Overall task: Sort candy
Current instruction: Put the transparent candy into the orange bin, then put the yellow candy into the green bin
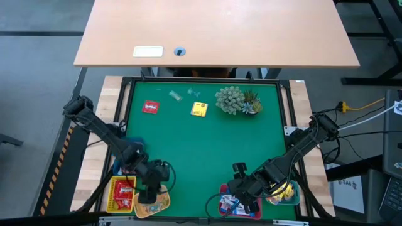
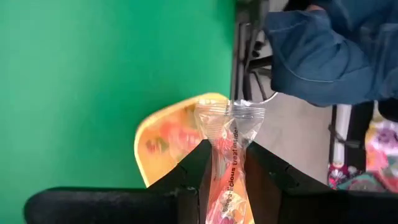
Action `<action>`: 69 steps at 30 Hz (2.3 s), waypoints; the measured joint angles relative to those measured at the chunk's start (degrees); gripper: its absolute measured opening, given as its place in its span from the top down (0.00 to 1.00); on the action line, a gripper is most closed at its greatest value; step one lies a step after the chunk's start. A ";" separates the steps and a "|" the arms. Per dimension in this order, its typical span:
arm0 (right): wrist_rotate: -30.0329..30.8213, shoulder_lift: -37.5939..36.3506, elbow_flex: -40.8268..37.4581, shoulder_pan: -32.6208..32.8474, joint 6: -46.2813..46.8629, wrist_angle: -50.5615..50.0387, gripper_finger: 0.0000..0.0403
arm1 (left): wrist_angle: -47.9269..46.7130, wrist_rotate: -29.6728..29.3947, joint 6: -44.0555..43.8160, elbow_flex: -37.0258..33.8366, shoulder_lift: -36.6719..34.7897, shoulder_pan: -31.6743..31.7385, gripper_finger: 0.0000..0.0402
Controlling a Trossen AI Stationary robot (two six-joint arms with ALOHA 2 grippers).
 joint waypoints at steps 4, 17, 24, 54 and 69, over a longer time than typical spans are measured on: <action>0.01 0.00 0.00 0.00 0.00 0.00 0.52 | -2.32 -2.34 -10.46 0.00 0.01 -2.98 0.82; 0.00 0.00 0.00 0.00 0.00 0.02 0.52 | -6.61 -3.08 -24.97 0.00 0.01 -6.62 0.80; 0.00 0.00 0.00 0.00 0.00 0.02 0.52 | -6.60 -2.93 -27.99 0.00 0.01 -7.94 0.66; 24.30 0.00 0.00 -9.03 -6.64 4.11 0.52 | -5.96 -21.44 -10.83 0.00 0.01 -2.82 0.50; 20.71 1.74 0.09 -33.36 -25.60 19.74 0.52 | -5.72 -21.39 -6.17 0.00 0.01 -0.81 0.50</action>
